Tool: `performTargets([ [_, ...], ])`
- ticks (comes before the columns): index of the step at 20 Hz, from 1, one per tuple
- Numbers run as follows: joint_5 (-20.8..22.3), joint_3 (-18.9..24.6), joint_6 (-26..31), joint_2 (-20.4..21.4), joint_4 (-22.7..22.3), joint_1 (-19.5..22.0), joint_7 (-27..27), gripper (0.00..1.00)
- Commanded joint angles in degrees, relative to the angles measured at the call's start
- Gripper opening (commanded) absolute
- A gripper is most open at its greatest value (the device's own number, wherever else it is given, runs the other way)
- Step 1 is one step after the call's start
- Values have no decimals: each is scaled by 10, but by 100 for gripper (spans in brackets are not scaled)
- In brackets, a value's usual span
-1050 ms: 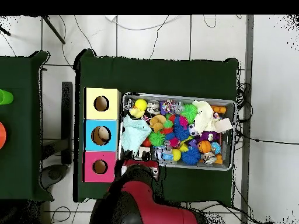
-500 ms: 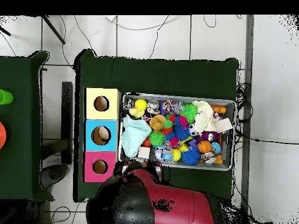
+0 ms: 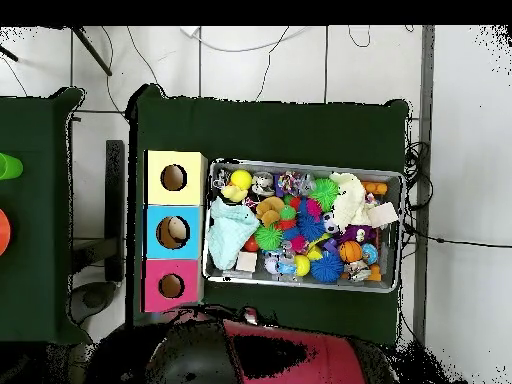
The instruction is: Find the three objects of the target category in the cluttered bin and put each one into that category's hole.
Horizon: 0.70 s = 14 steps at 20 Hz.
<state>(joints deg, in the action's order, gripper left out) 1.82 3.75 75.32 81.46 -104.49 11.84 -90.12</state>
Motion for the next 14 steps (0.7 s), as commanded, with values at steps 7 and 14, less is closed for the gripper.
performTargets([
  [7,-44,9,-460,18,-186,-16,23,100],
  [14,18,-2,-374,-10,-141,-24,3,100],
])
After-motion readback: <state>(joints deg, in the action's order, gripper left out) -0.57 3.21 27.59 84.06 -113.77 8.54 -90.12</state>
